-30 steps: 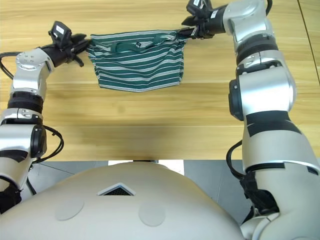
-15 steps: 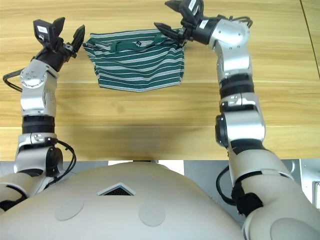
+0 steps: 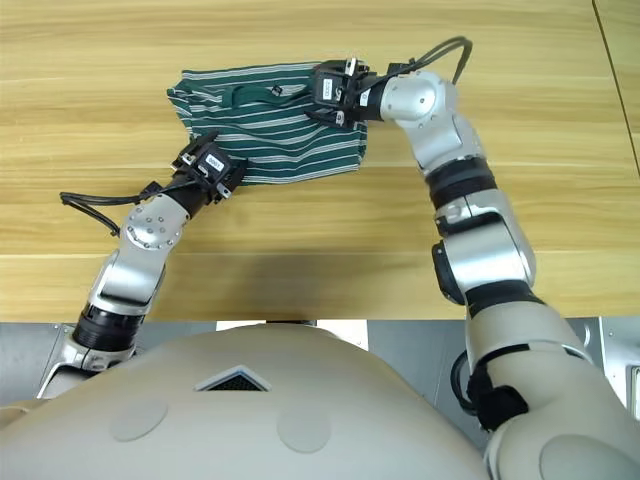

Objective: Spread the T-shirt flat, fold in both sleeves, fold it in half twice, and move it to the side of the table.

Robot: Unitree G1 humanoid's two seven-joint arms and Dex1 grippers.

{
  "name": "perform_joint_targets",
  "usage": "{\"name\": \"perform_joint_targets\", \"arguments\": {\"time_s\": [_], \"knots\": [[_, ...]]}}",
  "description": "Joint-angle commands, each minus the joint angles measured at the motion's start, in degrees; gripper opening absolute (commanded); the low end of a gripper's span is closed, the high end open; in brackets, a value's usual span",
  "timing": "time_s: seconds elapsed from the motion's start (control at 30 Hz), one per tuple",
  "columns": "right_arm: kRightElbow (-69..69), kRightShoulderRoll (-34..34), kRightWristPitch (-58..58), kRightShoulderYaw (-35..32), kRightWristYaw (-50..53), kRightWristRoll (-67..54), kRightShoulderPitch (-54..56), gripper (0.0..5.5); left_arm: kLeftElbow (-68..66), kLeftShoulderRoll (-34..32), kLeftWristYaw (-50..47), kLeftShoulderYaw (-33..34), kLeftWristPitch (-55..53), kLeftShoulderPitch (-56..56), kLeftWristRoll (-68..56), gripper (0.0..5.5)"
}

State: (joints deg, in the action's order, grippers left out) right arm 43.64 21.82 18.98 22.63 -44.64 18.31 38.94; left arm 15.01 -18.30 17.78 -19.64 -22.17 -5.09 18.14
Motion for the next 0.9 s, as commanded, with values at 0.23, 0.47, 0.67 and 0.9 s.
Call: {"name": "perform_joint_targets", "arguments": {"time_s": [0.23, 0.47, 0.67, 0.9], "knots": [[17.73, -6.31, 0.74, 1.37, 12.35, 5.57, 11.86, 3.09, 0.07, 3.39, 2.33, -1.47, -2.56, -1.81, -4.01, 3.06], [27.68, -10.35, -6.04, -2.11, 20.84, 4.96, 16.40, 3.09, 5.67, 2.50, 3.68, -5.87, -3.35, -10.58, -5.49, 3.06], [31.60, -9.58, -9.16, -2.64, 32.68, 7.24, 17.92, 3.09, 8.26, 6.19, 1.53, -8.57, -2.82, -16.93, -9.38, 3.06], [1.79, -9.86, -2.38, -10.58, 19.72, -9.21, 0.91, 3.09, 29.10, 15.96, -12.87, 8.70, 4.74, -16.12, -13.63, 3.06]]}}
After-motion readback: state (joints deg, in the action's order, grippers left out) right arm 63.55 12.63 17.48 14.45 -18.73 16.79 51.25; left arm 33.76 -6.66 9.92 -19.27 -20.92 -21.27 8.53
